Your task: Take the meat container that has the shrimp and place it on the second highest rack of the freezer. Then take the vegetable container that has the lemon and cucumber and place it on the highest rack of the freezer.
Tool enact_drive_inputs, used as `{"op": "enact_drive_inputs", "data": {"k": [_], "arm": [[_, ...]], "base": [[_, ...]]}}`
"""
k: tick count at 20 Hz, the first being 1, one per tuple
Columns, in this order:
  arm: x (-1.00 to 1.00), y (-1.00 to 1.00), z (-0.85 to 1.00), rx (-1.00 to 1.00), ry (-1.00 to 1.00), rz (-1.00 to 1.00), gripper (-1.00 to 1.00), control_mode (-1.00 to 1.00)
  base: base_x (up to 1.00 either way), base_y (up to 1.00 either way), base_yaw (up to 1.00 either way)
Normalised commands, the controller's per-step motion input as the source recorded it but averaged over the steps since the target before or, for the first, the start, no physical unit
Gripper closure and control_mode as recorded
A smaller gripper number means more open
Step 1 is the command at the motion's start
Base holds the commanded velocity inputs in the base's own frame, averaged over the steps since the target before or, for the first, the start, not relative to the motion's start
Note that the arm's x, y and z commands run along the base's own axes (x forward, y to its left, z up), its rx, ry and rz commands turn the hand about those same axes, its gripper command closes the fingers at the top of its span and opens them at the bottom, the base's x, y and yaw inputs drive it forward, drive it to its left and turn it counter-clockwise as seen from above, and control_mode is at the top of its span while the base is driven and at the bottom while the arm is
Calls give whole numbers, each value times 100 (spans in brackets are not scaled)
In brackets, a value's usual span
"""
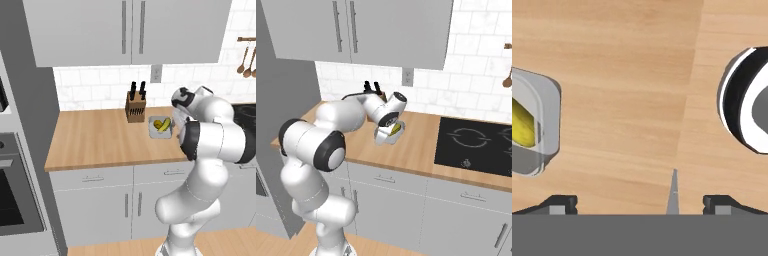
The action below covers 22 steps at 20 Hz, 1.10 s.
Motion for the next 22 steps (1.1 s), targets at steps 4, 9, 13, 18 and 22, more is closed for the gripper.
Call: {"op": "enact_drive_inputs", "data": {"k": [4, 9, 13, 18, 22], "arm": [[25, 0, -18, 0, 0, -3, -100, -100], [28, 0, -19, 0, 0, -2, -100, -100], [32, 0, -18, 0, 0, -1, -100, -100], [34, 0, -17, 0, 0, 0, -100, -100], [29, 0, -17, 0, 0, 0, -100, -100]], "base": [[0, 0, 0], [0, 0, 0], [0, 0, 0], [0, 0, 0], [0, 0, 0]]}}
